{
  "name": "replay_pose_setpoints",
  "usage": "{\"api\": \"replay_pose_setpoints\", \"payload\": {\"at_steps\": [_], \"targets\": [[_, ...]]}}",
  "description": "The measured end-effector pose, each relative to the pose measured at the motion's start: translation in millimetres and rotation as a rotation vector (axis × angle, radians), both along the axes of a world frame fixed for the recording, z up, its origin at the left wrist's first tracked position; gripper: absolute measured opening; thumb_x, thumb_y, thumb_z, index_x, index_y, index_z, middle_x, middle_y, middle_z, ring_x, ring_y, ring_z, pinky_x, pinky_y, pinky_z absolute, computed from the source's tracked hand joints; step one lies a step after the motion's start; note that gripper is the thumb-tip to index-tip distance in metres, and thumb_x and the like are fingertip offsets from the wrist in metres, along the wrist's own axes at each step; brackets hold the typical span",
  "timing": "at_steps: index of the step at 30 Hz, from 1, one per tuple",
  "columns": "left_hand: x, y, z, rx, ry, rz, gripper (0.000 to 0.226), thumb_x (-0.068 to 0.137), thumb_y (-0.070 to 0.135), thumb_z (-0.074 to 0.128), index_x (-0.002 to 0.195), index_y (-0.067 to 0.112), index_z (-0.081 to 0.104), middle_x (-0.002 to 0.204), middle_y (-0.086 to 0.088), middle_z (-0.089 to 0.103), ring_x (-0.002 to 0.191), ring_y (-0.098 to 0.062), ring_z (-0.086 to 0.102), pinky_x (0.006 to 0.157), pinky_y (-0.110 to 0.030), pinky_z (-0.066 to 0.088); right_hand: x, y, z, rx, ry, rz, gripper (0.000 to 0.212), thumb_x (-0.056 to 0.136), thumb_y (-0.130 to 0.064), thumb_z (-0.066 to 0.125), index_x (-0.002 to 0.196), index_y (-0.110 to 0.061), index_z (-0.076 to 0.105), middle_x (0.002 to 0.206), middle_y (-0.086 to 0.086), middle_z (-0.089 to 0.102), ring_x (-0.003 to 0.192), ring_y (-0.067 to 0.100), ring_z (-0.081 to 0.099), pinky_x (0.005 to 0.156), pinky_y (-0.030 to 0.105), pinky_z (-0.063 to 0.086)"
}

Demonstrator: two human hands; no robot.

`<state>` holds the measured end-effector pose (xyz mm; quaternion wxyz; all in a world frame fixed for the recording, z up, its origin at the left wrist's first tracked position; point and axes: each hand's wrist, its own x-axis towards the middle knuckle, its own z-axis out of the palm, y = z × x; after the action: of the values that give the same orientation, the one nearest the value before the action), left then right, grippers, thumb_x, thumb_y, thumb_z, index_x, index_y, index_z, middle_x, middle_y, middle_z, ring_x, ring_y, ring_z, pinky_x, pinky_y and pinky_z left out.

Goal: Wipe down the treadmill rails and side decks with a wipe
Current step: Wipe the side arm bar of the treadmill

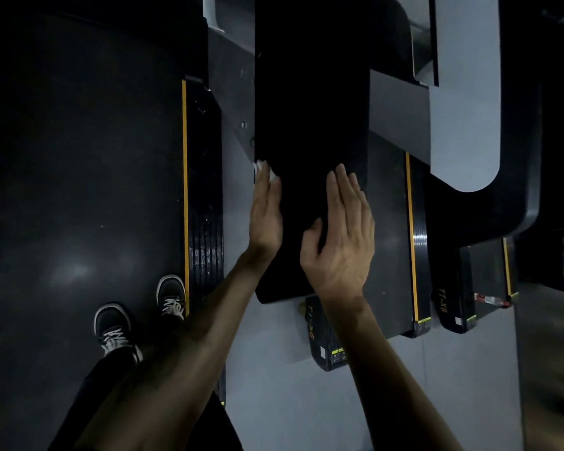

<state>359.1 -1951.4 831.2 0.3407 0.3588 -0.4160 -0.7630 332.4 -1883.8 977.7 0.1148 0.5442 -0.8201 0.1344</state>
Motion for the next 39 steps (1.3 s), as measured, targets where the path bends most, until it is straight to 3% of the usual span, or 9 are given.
{"api": "replay_pose_setpoints", "payload": {"at_steps": [2, 6, 10, 15, 22, 27, 29, 33, 39], "targets": [[-7.0, -16.4, -20.5, -0.001, 0.002, -0.023, 0.07, 0.106, 0.063, 0.035, 0.162, 0.021, 0.028, 0.167, -0.01, 0.03, 0.156, -0.028, 0.023, 0.125, -0.06, 0.018, -0.4, -0.2, -0.2, -0.007, 0.008, -0.001, 0.061, 0.089, -0.011, 0.05, 0.148, 0.002, 0.049, 0.156, 0.017, 0.046, 0.149, 0.031, 0.039, 0.117, 0.051, 0.038], [-19.8, -29.0, -68.6, 0.289, -0.042, -0.075, 0.085, 0.089, 0.087, 0.043, 0.155, 0.034, 0.041, 0.162, -0.001, 0.041, 0.151, -0.02, 0.035, 0.125, -0.057, 0.023, 0.6, -0.6, 1.0, 0.001, 0.002, -0.002, 0.062, 0.087, -0.01, 0.053, 0.148, 0.001, 0.049, 0.157, 0.017, 0.046, 0.149, 0.031, 0.04, 0.119, 0.049, 0.036], [2.7, 1.0, -42.7, 0.355, -0.058, -0.088, 0.088, 0.09, 0.085, 0.043, 0.158, 0.03, 0.038, 0.163, -0.001, 0.039, 0.152, -0.019, 0.034, 0.126, -0.053, 0.023, -0.3, -0.3, 0.3, -0.002, 0.008, 0.003, 0.06, 0.089, -0.012, 0.05, 0.147, 0.002, 0.05, 0.157, 0.017, 0.046, 0.148, 0.032, 0.04, 0.118, 0.05, 0.037], [21.7, 26.2, 15.7, 0.2, 0.019, -0.1, 0.073, 0.107, 0.06, 0.035, 0.162, 0.012, 0.028, 0.168, -0.015, 0.024, 0.158, -0.031, 0.015, 0.128, -0.054, 0.012, -0.9, 1.1, -2.2, -0.026, 0.017, 0.012, 0.058, 0.089, -0.009, 0.052, 0.146, 0.002, 0.051, 0.156, 0.016, 0.046, 0.148, 0.031, 0.04, 0.118, 0.049, 0.037], [13.2, -6.6, 47.5, -0.046, -0.065, -0.023, 0.075, 0.103, 0.064, 0.029, 0.165, 0.026, 0.013, 0.172, 0.008, 0.012, 0.156, -0.002, 0.009, 0.13, -0.041, 0.01, -2.6, 1.6, -4.1, -0.064, 0.028, 0.037, 0.057, 0.086, -0.003, 0.056, 0.143, 0.005, 0.054, 0.154, 0.019, 0.049, 0.146, 0.033, 0.043, 0.115, 0.052, 0.04], [-2.6, -33.7, -27.4, 0.237, -0.072, -0.128, 0.086, 0.088, 0.089, 0.039, 0.158, 0.041, 0.032, 0.166, 0.006, 0.033, 0.153, -0.016, 0.03, 0.125, -0.054, 0.023, -2.8, 1.4, -2.8, -0.053, 0.026, 0.038, 0.059, 0.085, -0.005, 0.053, 0.143, 0.005, 0.054, 0.154, 0.018, 0.049, 0.146, 0.033, 0.043, 0.115, 0.052, 0.04], [5.9, -29.4, -15.0, 0.297, -0.136, -0.144, 0.094, 0.083, 0.095, 0.035, 0.158, 0.038, 0.033, 0.166, 0.008, 0.034, 0.153, -0.014, 0.03, 0.126, -0.05, 0.024, -3.2, 1.1, -2.5, -0.054, 0.021, 0.038, 0.059, 0.086, -0.007, 0.052, 0.143, 0.004, 0.054, 0.154, 0.017, 0.049, 0.146, 0.033, 0.043, 0.116, 0.052, 0.039], [31.3, 2.8, 44.6, 0.201, -0.198, -0.158, 0.09, 0.094, 0.079, 0.019, 0.164, 0.023, 0.021, 0.171, 0.008, 0.016, 0.157, -0.007, 0.011, 0.13, -0.039, 0.012, -3.3, 1.6, -2.8, -0.066, 0.004, 0.033, 0.058, 0.086, -0.008, 0.052, 0.143, 0.004, 0.054, 0.154, 0.017, 0.049, 0.146, 0.033, 0.043, 0.115, 0.051, 0.04], [23.7, 23.3, 66.9, -0.034, -0.077, -0.1, 0.071, 0.106, 0.056, 0.022, 0.166, 0.02, 0.008, 0.173, 0.004, 0.001, 0.159, -0.011, -0.001, 0.13, -0.045, 0.005, -1.6, 1.5, -3.0, -0.094, -0.021, 0.019, 0.058, 0.086, -0.007, 0.05, 0.142, 0.005, 0.055, 0.153, 0.017, 0.051, 0.146, 0.032, 0.044, 0.116, 0.049, 0.04]]}}
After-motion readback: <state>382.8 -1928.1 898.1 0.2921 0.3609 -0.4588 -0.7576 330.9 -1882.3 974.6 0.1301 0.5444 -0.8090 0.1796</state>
